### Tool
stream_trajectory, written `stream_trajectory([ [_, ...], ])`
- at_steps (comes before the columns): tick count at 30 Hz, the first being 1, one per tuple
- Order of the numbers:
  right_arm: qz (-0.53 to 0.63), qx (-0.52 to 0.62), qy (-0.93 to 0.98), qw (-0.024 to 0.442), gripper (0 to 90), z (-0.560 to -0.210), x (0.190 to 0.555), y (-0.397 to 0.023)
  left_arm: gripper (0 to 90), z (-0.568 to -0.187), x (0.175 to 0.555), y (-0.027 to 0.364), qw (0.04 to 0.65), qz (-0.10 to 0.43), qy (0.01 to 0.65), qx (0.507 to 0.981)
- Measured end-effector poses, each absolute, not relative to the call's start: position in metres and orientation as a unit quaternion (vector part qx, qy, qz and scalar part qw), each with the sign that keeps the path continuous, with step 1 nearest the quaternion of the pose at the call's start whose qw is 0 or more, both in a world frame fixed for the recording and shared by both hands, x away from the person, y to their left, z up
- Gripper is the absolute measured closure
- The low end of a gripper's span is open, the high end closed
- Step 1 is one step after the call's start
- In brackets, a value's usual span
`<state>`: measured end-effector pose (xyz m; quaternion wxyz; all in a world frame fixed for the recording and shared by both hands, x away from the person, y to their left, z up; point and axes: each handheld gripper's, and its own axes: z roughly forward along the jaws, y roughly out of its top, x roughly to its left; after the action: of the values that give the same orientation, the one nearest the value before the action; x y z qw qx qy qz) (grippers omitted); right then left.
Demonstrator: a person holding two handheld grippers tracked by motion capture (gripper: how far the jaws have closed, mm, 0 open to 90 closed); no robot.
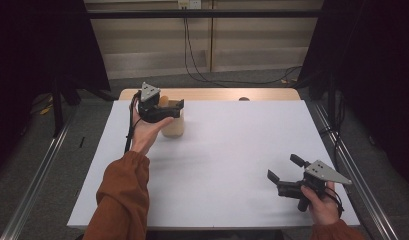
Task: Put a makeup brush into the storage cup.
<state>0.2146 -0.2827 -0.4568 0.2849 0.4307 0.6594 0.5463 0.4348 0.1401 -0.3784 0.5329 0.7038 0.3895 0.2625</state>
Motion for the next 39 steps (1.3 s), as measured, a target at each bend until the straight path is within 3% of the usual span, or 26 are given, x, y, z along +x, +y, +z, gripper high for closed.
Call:
stream_trajectory([
  [29,0.541,0.436,0.656,0.294,0.0,-0.455,0.211,-0.286,2.4,-0.369,0.392,0.184,0.554,0.262,0.392,0.686],
  [39,0.537,0.434,0.662,0.293,0.0,-0.455,0.212,-0.285,2.6,-0.377,0.369,0.184,0.550,0.257,0.375,0.700],
])
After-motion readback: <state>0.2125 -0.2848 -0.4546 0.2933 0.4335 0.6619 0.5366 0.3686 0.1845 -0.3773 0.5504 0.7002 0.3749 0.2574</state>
